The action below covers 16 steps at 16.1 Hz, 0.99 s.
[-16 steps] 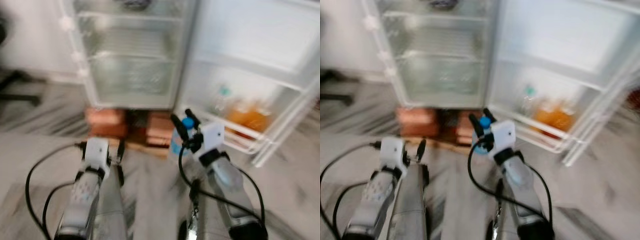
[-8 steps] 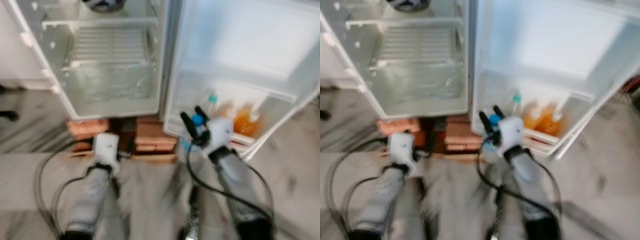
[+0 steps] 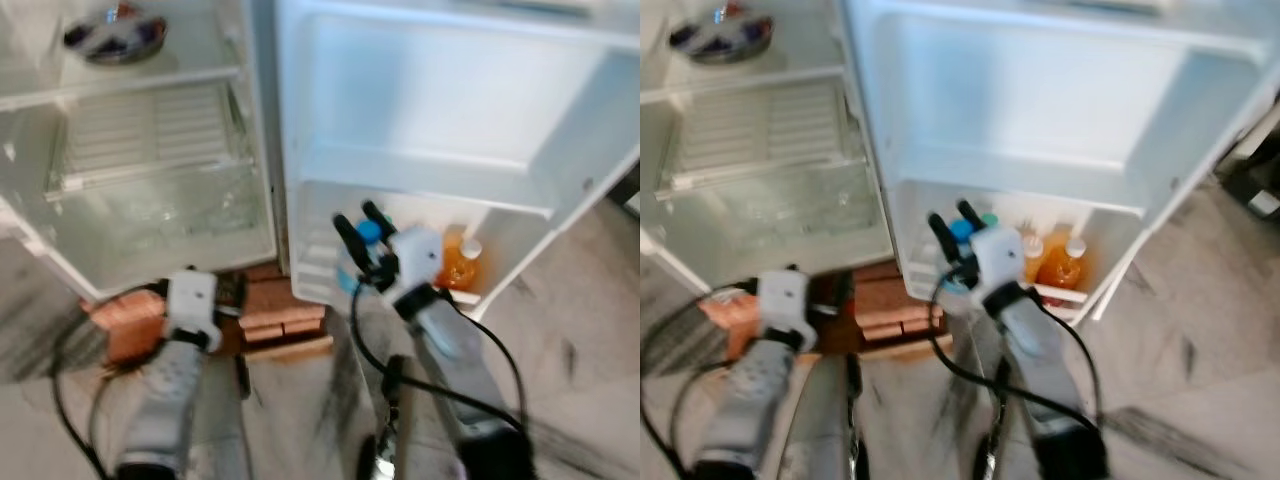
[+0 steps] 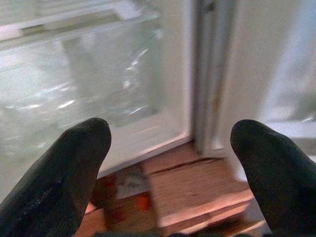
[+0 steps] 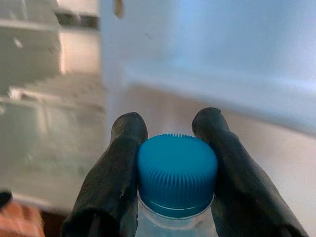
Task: Restocking fridge
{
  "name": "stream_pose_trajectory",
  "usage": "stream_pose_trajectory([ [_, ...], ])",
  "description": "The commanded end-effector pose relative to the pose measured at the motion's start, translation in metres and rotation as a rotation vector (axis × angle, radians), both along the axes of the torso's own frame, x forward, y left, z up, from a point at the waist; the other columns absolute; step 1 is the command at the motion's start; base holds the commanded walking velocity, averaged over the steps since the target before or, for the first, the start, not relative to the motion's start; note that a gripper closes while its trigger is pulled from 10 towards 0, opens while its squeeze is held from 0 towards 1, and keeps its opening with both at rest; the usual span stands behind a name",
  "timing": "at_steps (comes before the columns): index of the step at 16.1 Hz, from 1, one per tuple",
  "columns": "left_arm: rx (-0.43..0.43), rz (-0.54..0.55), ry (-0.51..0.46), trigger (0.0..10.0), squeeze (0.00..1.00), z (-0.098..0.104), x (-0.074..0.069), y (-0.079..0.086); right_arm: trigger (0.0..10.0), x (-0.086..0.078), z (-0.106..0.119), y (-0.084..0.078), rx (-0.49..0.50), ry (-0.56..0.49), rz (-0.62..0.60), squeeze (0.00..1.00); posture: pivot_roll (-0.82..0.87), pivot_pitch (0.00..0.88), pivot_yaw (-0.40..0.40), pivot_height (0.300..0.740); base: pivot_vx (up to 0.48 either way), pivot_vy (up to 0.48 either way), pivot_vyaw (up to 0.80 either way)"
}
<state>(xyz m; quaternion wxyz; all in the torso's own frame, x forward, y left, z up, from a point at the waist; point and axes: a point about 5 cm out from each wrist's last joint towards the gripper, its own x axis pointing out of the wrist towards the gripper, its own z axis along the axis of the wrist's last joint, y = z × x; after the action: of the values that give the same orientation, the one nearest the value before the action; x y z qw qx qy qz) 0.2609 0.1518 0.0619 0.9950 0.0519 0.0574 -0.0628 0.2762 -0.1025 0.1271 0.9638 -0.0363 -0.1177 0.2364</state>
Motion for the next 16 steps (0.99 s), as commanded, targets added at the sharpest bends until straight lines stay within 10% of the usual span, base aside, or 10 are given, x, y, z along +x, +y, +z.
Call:
stream_pose_trajectory([
  [1,0.016,0.000,0.035,10.0,0.00,-0.007,-0.005,0.001,10.0,0.001,0.008,0.001,0.025,-0.033,0.001,0.00,0.11,0.100,-0.037,0.508,0.000,0.000,0.00],
  [10,0.053,0.135,0.029,10.0,0.00,-0.007,-0.022,0.019,10.0,0.000,0.016,0.039,0.009,-0.075,0.189,0.00,0.13,0.168,-0.059,0.508,0.000,0.000,0.34],
  [16,0.119,0.221,0.067,10.0,0.00,-0.010,-0.047,0.044,10.0,0.035,0.035,0.044,-0.120,-0.222,0.118,0.00,0.19,0.224,-0.075,0.508,0.000,0.000,0.00],
])
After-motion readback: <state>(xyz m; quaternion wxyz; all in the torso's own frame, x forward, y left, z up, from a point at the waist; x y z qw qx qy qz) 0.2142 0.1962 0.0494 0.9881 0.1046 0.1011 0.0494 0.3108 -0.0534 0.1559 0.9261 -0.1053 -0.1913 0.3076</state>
